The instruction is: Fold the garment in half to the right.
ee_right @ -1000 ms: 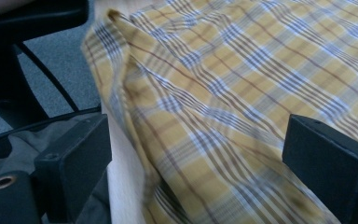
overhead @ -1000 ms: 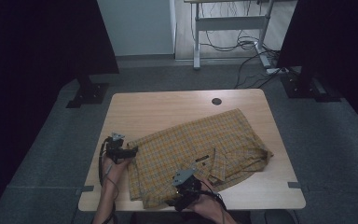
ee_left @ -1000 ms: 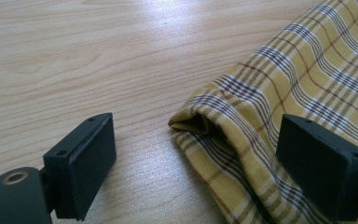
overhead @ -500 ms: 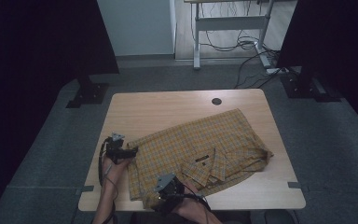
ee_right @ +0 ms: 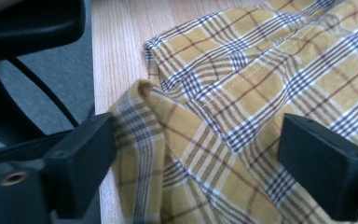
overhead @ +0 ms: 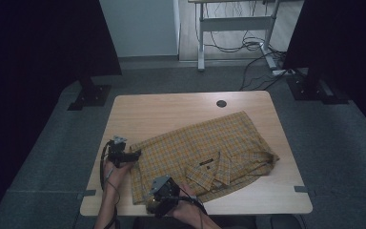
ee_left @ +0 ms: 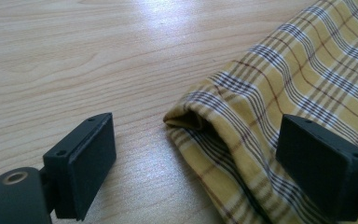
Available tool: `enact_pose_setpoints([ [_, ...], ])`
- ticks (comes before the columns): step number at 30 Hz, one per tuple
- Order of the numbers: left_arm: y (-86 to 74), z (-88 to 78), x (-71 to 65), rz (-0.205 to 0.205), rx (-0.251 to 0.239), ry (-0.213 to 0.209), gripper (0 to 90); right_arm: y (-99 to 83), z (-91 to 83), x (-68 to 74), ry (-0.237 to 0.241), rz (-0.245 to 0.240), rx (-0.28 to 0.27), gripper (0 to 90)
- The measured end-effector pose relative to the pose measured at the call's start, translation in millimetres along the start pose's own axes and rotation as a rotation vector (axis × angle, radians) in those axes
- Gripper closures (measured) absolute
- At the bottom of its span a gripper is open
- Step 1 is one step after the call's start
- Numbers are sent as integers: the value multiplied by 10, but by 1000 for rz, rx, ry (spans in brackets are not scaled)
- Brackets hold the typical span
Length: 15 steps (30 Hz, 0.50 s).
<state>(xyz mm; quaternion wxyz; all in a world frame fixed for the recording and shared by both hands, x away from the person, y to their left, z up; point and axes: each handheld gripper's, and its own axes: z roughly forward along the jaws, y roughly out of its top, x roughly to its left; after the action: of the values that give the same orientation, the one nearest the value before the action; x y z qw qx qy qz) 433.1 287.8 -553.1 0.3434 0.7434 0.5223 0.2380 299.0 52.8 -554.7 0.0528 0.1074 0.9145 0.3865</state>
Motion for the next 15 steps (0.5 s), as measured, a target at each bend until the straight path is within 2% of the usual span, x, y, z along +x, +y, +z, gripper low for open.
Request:
enact_pose_setpoints([
  [3, -4, -8, -4, 2, -6, 6, 144, -14, 2, -29, 21, 33, -1, 185],
  [4, -6, -13, -11, 9, -13, 4, 185, -20, 2, -34, 31, 57, -4, 205],
  [6, -8, -17, -32, 34, -17, -1, 255, -22, -3, -34, 26, 62, -6, 239],
  [8, -13, -27, -52, 48, -28, -24, 356, -14, -13, -38, 24, 68, -3, 311],
  [15, -26, -45, -86, 65, -42, -64, 580, -32, -48, -100, 5, 88, -16, 592],
])
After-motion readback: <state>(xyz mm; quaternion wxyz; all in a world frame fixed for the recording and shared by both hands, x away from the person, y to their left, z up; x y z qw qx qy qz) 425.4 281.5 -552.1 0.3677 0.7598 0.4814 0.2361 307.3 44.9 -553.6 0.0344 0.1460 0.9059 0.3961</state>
